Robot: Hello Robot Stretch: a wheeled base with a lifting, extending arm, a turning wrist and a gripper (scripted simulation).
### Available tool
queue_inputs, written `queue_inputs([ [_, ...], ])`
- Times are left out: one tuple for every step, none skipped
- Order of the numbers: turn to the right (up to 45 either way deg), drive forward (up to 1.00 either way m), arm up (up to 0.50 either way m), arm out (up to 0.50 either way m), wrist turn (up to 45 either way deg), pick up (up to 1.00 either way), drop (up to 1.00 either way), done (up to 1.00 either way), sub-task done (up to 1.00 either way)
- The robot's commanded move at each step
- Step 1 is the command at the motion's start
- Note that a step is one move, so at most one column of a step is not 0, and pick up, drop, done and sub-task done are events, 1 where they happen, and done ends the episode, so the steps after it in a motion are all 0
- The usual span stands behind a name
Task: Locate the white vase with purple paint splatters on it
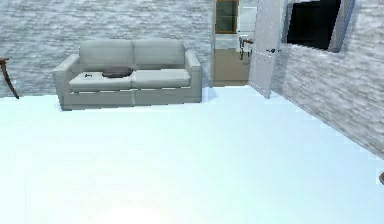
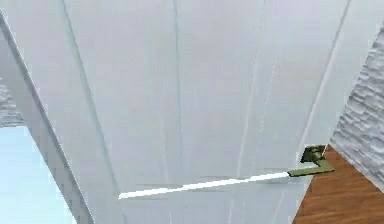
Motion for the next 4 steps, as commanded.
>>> queue_inputs([
  [9.0, 0.0, 0.0, 0.0, 0.0, 0.0, 0.0, 0.0, 0.0],
  [0.0, 1.0, 0.0, 0.0, 0.0, 0.0, 0.0, 0.0, 0.0],
  [0.0, 1.0, 0.0, 0.0, 0.0, 0.0, 0.0, 0.0, 0.0],
  [3.0, 0.0, 0.0, 0.0, 0.0, 0.0, 0.0, 0.0, 0.0],
])
